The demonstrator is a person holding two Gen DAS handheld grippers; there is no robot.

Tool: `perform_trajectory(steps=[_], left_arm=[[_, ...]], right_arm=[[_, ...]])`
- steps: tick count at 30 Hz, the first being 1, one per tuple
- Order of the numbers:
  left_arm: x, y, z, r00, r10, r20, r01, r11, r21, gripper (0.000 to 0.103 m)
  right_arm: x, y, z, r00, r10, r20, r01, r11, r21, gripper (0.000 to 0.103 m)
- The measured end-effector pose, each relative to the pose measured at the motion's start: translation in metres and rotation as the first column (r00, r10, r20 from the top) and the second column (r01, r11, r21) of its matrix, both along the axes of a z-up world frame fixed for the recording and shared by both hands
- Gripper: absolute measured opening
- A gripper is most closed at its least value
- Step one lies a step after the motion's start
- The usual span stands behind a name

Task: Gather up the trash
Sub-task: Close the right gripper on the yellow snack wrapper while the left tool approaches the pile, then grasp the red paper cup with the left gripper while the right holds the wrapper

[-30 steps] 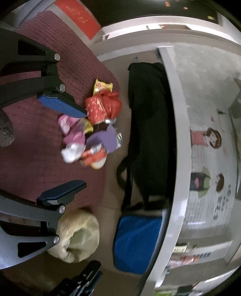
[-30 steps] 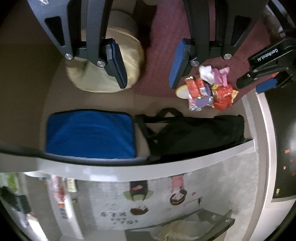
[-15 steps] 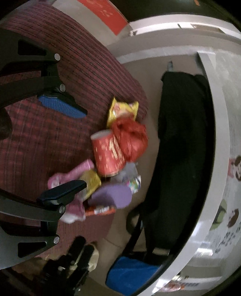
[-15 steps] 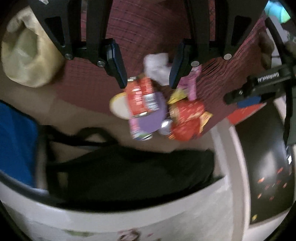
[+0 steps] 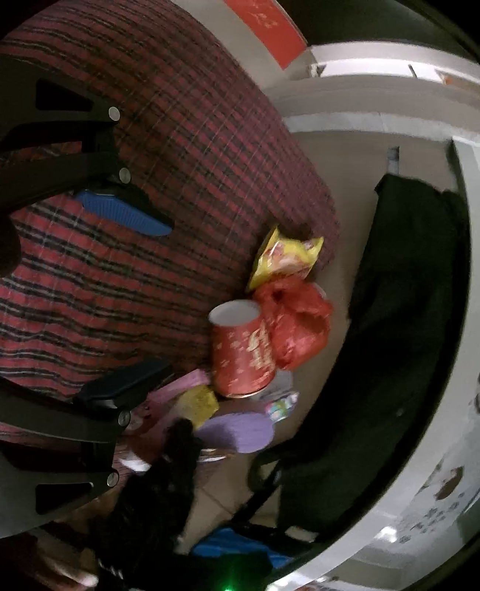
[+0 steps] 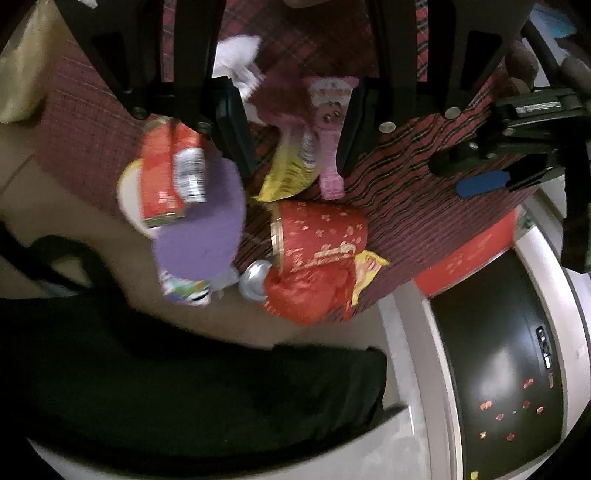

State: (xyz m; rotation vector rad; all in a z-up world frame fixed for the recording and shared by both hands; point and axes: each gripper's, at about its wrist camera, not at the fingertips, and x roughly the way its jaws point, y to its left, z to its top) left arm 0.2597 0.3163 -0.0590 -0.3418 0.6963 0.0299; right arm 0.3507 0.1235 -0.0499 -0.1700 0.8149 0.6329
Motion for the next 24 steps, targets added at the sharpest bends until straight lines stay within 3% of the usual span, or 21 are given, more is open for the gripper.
perform_trajectory(steps=[2, 3, 7, 15, 20, 24], left_arm=[[0.001, 0.003, 0.001, 1.000, 0.004, 0.007, -0.004, 1.000, -0.009, 0.070], [0.001, 0.004, 0.001, 1.000, 0.004, 0.008, -0.004, 1.000, -0.011, 0.070], [0.001, -0.003, 0.000, 0.999, 0.007, 0.036, -0.008, 1.000, 0.029, 0.070], [0.013, -0.037, -0.007, 0.996, -0.085, -0.031, 0.083, 0.995, -0.046, 0.070], [0.027, -0.062, 0.002, 0.990, -0.137, 0.007, 0.137, 0.990, -0.012, 0.070], [0.061, -0.068, 0.017, 0.997, -0.060, 0.044, 0.058, 0.997, 0.049, 0.070]], right_arm=[[0.007, 0.006, -0.011, 0.999, -0.003, -0.040, 0.001, 0.999, -0.040, 0.027], [0.007, 0.005, -0.014, 0.999, -0.004, -0.050, 0.001, 0.999, -0.047, 0.024], [-0.005, -0.015, 0.000, 0.999, 0.000, -0.037, 0.001, 1.000, 0.024, 0.022], [-0.034, -0.082, 0.062, 0.982, -0.134, 0.131, 0.117, 0.985, 0.127, 0.022], [-0.039, -0.126, 0.051, 0.971, -0.223, 0.085, 0.208, 0.965, 0.161, 0.022], [-0.041, -0.143, 0.031, 0.965, -0.260, 0.036, 0.250, 0.953, 0.172, 0.022]])
